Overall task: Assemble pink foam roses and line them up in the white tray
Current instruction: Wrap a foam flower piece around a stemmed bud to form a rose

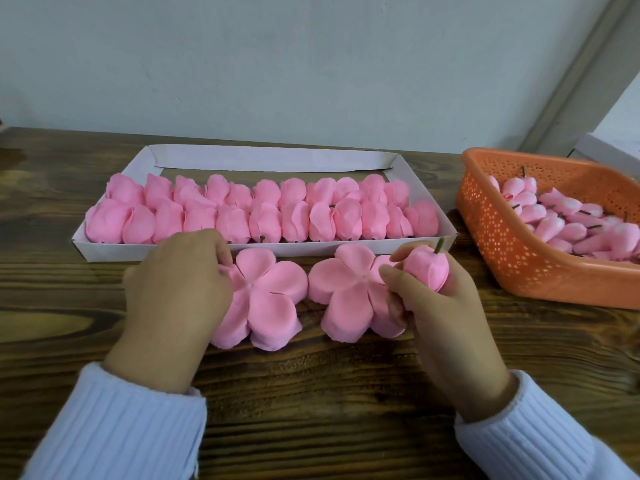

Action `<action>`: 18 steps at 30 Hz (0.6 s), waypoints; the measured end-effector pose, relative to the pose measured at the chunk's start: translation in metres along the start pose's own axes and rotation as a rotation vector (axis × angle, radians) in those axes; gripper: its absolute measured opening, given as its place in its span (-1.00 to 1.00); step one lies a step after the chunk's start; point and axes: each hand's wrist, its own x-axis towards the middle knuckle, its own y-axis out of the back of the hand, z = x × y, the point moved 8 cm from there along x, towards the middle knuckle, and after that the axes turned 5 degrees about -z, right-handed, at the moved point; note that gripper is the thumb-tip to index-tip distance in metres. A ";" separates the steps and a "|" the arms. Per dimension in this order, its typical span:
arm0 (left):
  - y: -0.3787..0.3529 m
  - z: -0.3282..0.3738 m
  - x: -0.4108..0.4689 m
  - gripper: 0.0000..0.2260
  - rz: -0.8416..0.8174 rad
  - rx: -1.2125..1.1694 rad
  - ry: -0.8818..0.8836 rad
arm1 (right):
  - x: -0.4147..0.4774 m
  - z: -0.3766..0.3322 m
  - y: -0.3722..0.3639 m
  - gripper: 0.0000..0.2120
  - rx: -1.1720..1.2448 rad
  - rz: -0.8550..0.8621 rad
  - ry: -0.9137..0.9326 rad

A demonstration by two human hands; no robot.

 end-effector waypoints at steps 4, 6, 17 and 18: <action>0.004 -0.003 -0.001 -0.88 0.063 0.035 -0.004 | 0.000 0.000 0.000 -0.93 -0.010 0.002 -0.002; 0.002 -0.005 0.000 -0.83 0.051 0.034 0.004 | 0.000 -0.001 0.000 -0.92 -0.007 0.005 0.002; -0.003 -0.011 0.005 -0.89 0.004 0.055 0.040 | -0.001 0.001 0.001 -0.93 -0.007 0.010 -0.022; -0.004 -0.011 0.005 -0.89 0.005 0.063 0.038 | -0.001 0.001 0.000 -0.93 -0.008 0.007 -0.024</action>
